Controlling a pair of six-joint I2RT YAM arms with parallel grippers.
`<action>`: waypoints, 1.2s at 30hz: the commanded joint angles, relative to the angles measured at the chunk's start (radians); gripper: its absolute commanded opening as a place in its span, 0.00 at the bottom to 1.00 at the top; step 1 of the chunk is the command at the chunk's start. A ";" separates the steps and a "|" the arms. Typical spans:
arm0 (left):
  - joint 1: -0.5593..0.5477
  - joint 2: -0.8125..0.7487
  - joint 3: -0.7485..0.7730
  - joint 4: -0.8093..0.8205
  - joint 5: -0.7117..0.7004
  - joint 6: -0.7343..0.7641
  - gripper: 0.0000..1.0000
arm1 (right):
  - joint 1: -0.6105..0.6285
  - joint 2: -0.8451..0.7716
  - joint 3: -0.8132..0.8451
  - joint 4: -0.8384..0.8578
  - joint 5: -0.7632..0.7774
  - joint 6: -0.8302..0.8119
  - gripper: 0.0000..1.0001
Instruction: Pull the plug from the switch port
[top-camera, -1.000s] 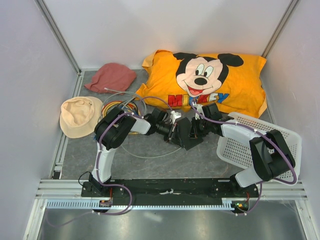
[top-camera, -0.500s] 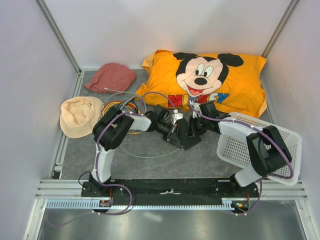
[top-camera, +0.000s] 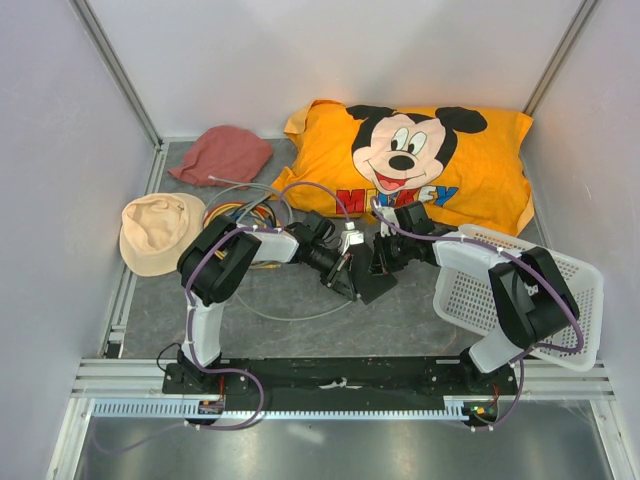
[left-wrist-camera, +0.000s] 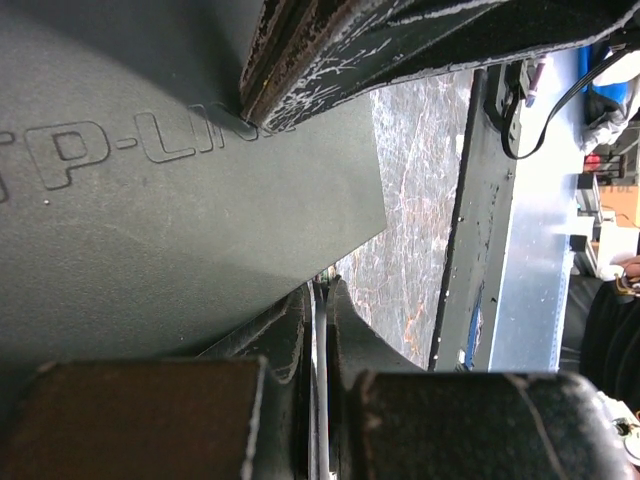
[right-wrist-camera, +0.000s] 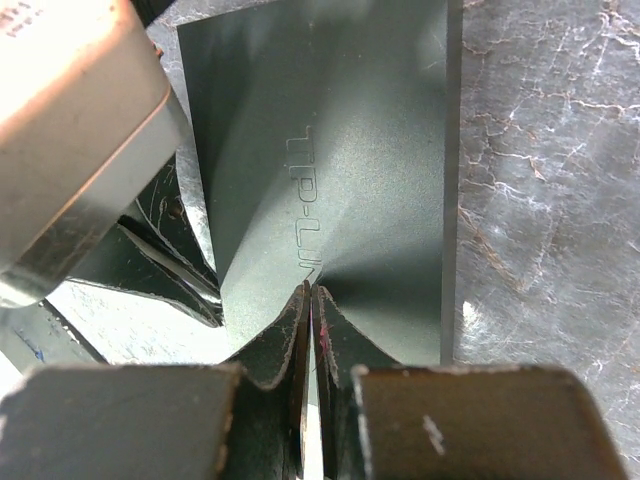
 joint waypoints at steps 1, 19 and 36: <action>-0.018 0.032 -0.043 -0.185 -0.087 0.130 0.02 | -0.012 0.054 -0.033 -0.049 0.206 -0.082 0.11; -0.017 -0.003 -0.055 -0.213 -0.053 0.087 0.02 | -0.008 0.022 -0.057 -0.022 0.212 -0.079 0.12; -0.017 -0.135 -0.013 -0.289 -0.116 0.142 0.02 | -0.008 0.010 -0.072 -0.005 0.205 -0.080 0.12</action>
